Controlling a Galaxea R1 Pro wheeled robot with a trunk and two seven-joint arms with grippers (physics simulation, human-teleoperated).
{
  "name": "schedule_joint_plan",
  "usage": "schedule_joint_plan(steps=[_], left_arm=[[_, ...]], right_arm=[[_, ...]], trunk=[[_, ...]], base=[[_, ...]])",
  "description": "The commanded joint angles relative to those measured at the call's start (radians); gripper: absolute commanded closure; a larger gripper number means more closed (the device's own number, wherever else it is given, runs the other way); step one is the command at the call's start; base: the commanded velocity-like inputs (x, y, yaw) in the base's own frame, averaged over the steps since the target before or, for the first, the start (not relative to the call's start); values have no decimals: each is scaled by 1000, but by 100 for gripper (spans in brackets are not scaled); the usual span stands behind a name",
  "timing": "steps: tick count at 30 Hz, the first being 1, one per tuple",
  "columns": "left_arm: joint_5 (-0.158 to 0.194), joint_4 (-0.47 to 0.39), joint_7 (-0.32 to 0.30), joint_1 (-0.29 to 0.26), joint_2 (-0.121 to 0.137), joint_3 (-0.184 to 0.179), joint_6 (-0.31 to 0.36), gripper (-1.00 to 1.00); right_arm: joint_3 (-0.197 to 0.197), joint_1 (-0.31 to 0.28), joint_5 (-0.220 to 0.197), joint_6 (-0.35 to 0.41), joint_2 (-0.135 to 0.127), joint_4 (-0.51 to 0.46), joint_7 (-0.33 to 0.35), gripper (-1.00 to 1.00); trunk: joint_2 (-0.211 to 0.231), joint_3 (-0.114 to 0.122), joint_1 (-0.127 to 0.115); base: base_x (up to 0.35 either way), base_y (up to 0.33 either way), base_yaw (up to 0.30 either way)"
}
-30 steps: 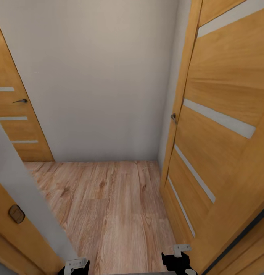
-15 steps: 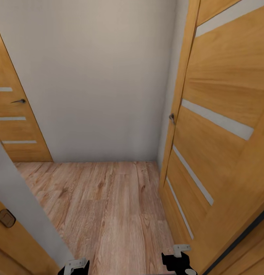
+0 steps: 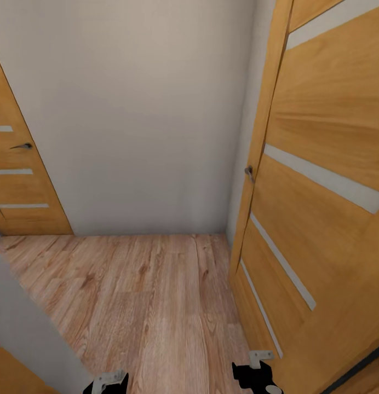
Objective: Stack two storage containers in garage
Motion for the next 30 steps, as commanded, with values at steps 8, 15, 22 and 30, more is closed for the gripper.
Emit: schedule_joint_plan(steps=[8,15,22,30], left_arm=[[-5,0,-8,-1,-1,8,-3,-100],[-5,0,-8,-1,-1,8,-3,-100],[-5,0,-8,-1,-1,8,-3,-100],[-5,0,-8,-1,-1,8,-3,-100]], right_arm=[[6,-1,0,-3,0,1,-5,-100],[5,-1,0,-3,0,1,-5,-100],[5,-1,0,-4,0,1,-5,-100],[6,-1,0,-4,0,1,-5,-100]], trunk=[[0,-1,1],[0,-1,1],[0,-1,1],[0,-1,1]], base=[[277,0,0],[60,0,0],[108,-85,0],[42,-37,0]])
